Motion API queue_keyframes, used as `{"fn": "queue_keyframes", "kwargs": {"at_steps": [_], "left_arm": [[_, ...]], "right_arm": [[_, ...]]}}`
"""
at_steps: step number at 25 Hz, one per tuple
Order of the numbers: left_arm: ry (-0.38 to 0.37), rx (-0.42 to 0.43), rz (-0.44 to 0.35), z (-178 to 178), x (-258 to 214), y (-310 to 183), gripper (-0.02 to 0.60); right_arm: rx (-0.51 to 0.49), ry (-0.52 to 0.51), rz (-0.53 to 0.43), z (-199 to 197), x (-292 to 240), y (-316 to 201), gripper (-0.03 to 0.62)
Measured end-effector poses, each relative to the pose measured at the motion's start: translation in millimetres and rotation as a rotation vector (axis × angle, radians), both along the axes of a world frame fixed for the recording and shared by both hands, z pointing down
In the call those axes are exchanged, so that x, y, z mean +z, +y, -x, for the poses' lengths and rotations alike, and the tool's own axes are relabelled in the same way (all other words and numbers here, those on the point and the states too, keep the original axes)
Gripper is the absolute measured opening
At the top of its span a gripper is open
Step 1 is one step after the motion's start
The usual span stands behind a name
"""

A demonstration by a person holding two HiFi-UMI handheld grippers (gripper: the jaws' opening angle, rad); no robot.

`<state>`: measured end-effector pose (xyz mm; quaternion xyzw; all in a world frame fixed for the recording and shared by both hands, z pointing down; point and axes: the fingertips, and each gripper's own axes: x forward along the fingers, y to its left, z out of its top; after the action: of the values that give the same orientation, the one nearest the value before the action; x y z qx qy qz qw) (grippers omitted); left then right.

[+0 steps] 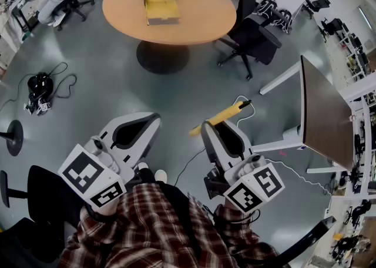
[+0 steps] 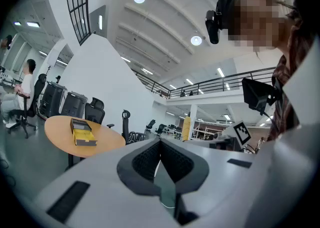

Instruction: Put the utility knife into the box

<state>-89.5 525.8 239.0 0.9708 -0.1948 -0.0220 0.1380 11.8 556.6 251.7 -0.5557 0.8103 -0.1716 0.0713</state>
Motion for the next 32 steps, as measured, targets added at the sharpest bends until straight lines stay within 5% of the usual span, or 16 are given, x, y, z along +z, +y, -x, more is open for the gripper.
{"fn": "queue_keyframes", "kwargs": {"at_steps": [7,19,32], "left_arm": [[-0.004,-0.009,0.024,0,0,-23,0.011],[-0.002,0.035,-0.034,0,3,-240,0.011],[-0.024,0.048,0.063,-42,35,-394,0.010]], "right_arm": [[0.006,-0.007,0.027,-3,1,-17,0.123],[0.048,0.006,-0.025,-2,3,-237,0.123],[0.069,-0.008,0.060,-50,29,-394,0.123]]}}
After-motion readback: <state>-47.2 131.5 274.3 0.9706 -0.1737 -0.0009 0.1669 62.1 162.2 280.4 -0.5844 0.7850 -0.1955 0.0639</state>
